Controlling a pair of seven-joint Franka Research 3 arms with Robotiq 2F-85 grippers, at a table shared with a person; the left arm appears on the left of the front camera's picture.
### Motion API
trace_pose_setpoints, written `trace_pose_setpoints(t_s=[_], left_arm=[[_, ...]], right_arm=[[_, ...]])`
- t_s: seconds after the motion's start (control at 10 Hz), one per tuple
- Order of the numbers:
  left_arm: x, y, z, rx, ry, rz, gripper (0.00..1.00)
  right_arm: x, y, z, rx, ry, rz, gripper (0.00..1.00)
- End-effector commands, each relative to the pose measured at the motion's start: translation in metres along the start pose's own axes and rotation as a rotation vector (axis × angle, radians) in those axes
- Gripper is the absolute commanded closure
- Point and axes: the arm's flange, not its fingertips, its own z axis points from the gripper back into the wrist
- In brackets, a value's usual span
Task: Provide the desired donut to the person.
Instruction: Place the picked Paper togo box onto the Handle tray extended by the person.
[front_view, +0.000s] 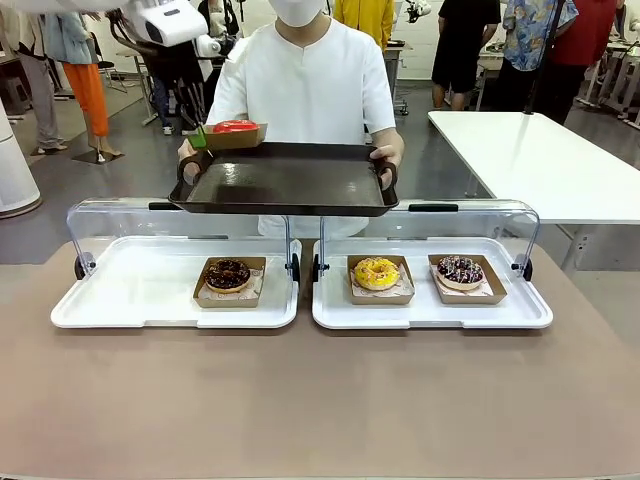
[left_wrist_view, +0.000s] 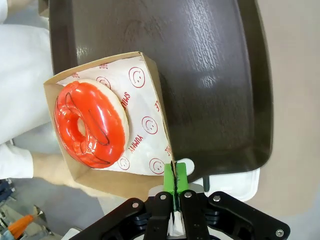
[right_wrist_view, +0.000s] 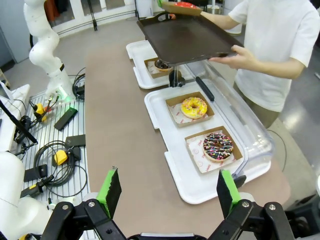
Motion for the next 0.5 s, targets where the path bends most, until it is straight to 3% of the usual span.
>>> trace_pose_setpoints(t_s=[0.0, 0.4], left_arm=[[0.004, 0.010, -0.009, 0.006, -0.014, 0.025, 0.99], [0.006, 0.017, -0.027, -0.032, 0.015, 0.034, 0.99]], right_arm=[[0.001, -0.001, 0.000, -0.007, 0.006, -0.009, 0.00], [0.001, -0.001, 0.000, -0.007, 0.006, -0.009, 0.00]])
